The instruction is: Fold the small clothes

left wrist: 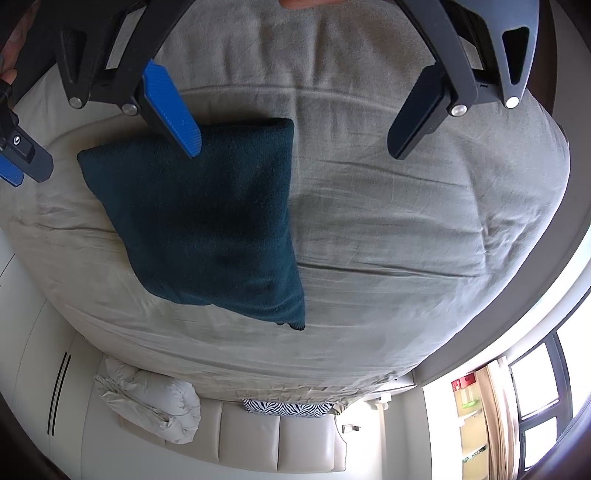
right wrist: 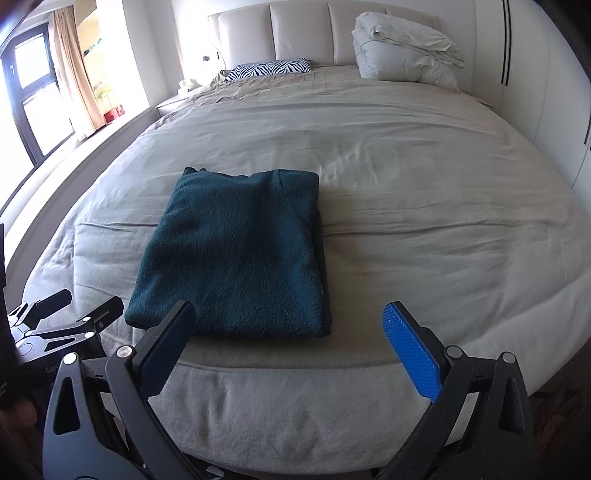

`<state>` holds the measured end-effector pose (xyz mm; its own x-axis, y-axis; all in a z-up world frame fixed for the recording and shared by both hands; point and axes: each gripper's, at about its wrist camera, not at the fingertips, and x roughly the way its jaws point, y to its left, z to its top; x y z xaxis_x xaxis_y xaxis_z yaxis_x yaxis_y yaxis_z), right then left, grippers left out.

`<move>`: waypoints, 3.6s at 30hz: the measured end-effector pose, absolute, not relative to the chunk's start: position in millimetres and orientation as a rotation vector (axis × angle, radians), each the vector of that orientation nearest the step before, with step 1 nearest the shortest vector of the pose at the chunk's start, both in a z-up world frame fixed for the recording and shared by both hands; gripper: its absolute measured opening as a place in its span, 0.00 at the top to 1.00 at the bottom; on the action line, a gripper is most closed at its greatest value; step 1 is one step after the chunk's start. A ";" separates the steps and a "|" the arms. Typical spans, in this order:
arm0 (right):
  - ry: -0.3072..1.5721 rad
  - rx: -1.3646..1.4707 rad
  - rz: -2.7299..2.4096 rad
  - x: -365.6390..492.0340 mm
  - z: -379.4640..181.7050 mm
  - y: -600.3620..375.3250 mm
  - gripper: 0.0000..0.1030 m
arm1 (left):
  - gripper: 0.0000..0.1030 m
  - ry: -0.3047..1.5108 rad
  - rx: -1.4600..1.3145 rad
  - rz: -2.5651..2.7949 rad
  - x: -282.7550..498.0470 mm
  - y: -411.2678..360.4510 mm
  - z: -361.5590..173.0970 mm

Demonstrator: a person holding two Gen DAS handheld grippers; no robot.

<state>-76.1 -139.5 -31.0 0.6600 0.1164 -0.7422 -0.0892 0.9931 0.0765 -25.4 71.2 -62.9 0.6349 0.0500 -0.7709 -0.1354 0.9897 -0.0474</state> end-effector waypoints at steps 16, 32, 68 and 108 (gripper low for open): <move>0.856 0.036 0.121 -74.3 -37.7 -140.2 0.00 | 0.00 0.877 -0.104 0.104 -26.7 69.0 -64.1; 0.864 0.042 0.122 -74.5 -42.6 -141.6 0.00 | 0.00 0.880 -0.102 0.104 -26.9 68.1 -65.5; 0.872 0.049 0.124 -77.6 -50.6 -140.7 0.00 | 0.00 0.883 -0.102 0.100 -29.3 66.2 -69.1; 0.893 0.062 0.132 -75.1 -55.4 -143.9 0.00 | 0.00 0.893 -0.101 0.095 -24.8 76.8 -70.1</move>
<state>-75.1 -143.9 -55.4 0.6195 0.1401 -0.7724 -0.0888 0.9901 0.1084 -24.8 76.8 -70.1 0.6235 0.0405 -0.7807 -0.1245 0.9910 -0.0481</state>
